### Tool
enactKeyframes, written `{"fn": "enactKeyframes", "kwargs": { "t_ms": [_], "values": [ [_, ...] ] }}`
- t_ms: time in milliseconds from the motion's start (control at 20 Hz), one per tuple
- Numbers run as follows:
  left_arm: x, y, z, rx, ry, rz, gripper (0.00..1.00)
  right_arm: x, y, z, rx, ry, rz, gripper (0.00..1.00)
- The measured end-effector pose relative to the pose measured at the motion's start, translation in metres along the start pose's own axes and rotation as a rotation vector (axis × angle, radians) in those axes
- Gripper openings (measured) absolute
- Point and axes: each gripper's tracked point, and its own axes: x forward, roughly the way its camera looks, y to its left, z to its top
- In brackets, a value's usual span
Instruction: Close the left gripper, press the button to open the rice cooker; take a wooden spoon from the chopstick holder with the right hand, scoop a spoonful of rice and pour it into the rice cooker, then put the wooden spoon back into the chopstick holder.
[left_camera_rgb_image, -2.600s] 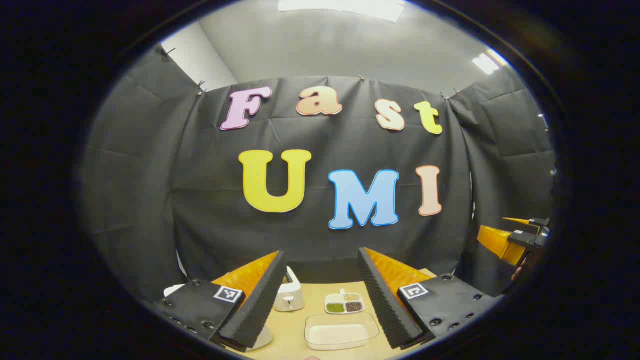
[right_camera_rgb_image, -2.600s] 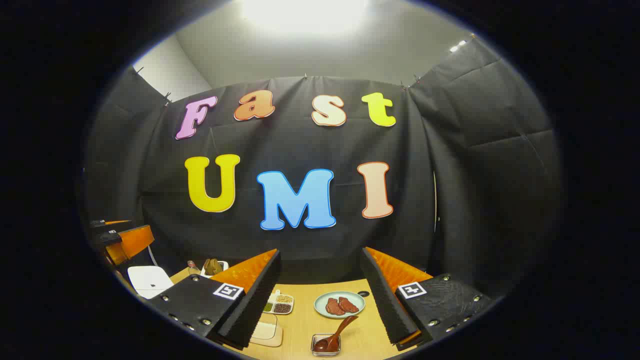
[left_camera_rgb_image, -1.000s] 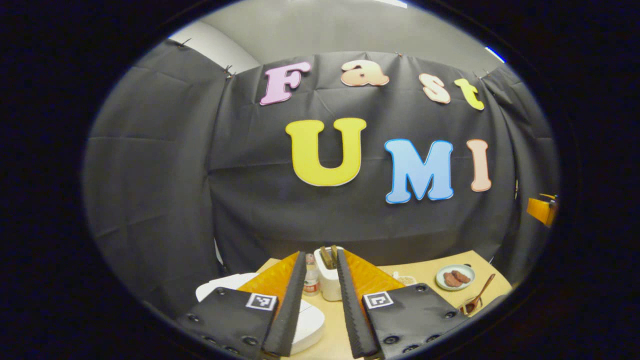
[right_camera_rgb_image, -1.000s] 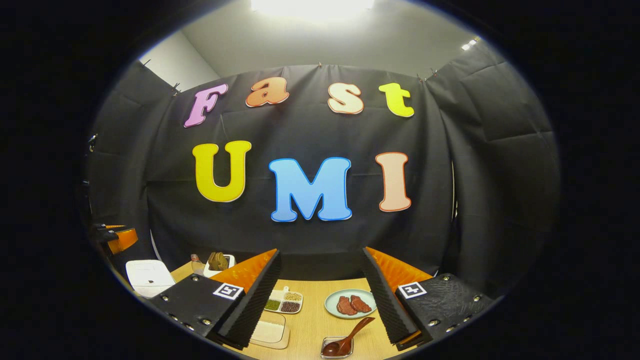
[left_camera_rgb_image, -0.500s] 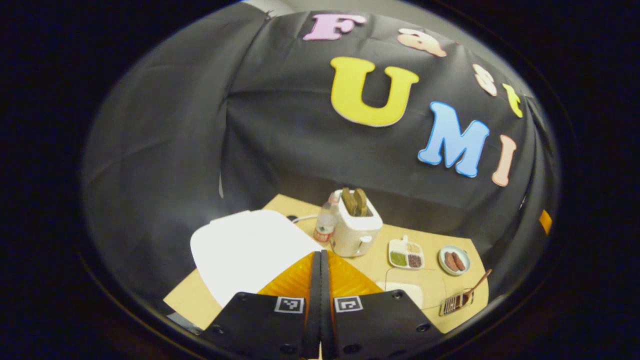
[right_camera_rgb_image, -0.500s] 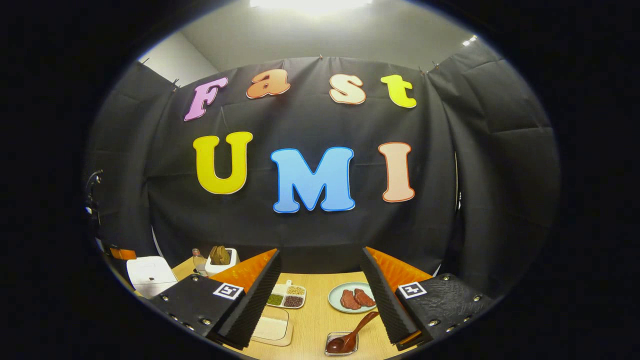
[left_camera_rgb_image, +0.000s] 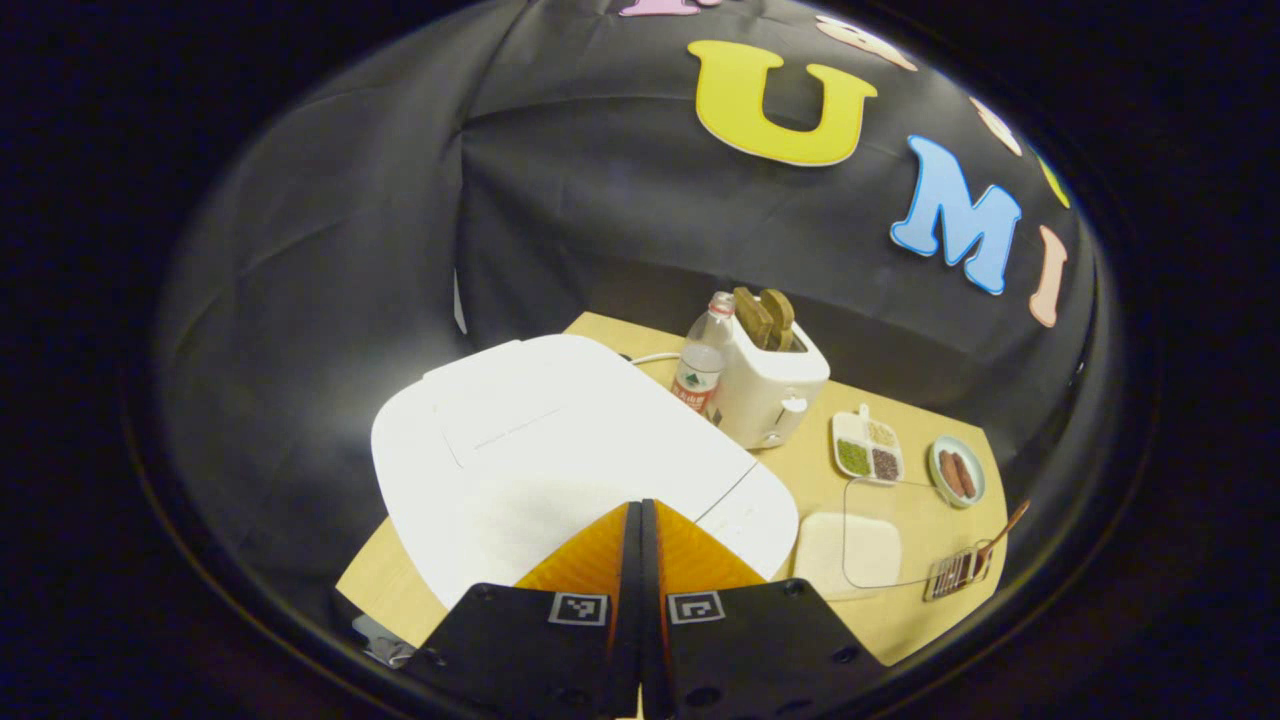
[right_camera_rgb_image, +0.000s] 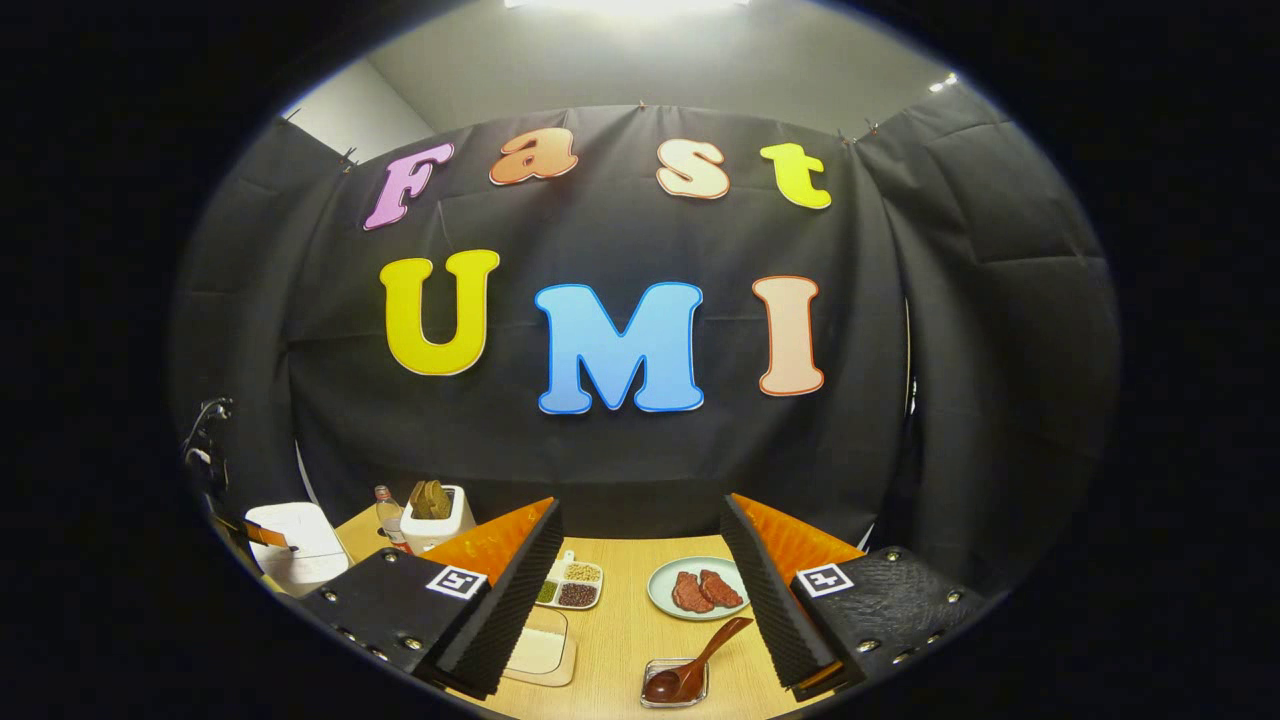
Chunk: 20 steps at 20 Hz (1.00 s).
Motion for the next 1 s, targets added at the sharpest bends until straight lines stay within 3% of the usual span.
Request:
{"fn": "enactKeyframes", "kwargs": {
  "t_ms": [50, 350, 650, 850, 950, 1000],
  "values": [
    [0.003, 0.004, -0.011, -0.012, 0.036, 0.012, 0.08, 0.001, 0.000, 0.001, -0.001, 0.000, 0.001, 0.97],
    [-0.005, 0.003, 0.007, -0.028, -0.027, 0.016, 0.08, 0.001, -0.001, -0.003, 0.002, 0.004, 0.002, 0.97],
    [-0.036, 0.009, 0.064, -0.028, -0.179, 0.050, 0.08, 0.001, -0.001, -0.002, 0.006, 0.001, 0.013, 0.97],
    [-0.078, 0.016, 0.119, 0.026, -0.356, 0.130, 0.11, -0.002, 0.001, 0.001, -0.003, -0.014, 0.031, 0.97],
    [-0.102, -0.004, 0.138, 0.019, -0.434, 0.074, 0.26, -0.002, 0.000, 0.001, -0.004, -0.017, 0.031, 0.96],
    [-0.113, -0.011, 0.144, 0.018, -0.475, 0.059, 0.49, -0.002, 0.000, 0.001, -0.002, -0.015, 0.032, 0.97]
  ]
}}
